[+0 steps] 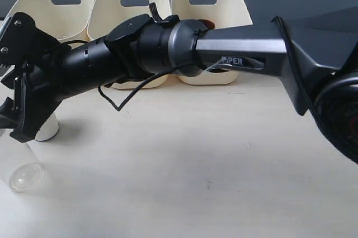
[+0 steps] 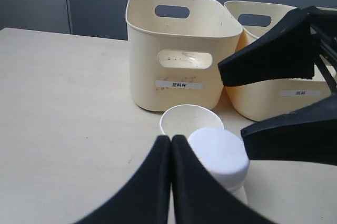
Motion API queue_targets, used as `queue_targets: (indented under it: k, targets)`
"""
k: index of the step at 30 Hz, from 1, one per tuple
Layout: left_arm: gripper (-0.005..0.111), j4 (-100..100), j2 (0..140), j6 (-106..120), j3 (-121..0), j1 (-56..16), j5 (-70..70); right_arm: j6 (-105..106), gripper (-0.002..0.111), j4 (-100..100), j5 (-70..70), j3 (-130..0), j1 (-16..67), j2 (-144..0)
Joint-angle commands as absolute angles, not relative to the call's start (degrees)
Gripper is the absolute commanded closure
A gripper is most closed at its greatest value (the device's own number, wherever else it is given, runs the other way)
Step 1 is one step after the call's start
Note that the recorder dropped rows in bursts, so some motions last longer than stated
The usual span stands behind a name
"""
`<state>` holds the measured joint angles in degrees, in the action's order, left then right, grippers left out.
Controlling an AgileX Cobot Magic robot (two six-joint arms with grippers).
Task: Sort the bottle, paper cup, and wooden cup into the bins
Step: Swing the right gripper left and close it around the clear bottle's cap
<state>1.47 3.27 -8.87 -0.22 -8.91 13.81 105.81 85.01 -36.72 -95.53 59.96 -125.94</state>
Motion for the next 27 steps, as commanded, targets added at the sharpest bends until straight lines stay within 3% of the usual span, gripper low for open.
queue_targets:
  k: [1,27]
  targets:
    - [0.107,1.62,3.08,-8.87,0.0,-9.22,13.71,110.02,0.039,89.71,-38.98,-95.78,59.77,-127.54]
    - [0.107,1.62,3.08,-8.87,0.0,-9.22,13.71,112.88,0.039,93.44,-42.48,-95.78,59.33,-124.29]
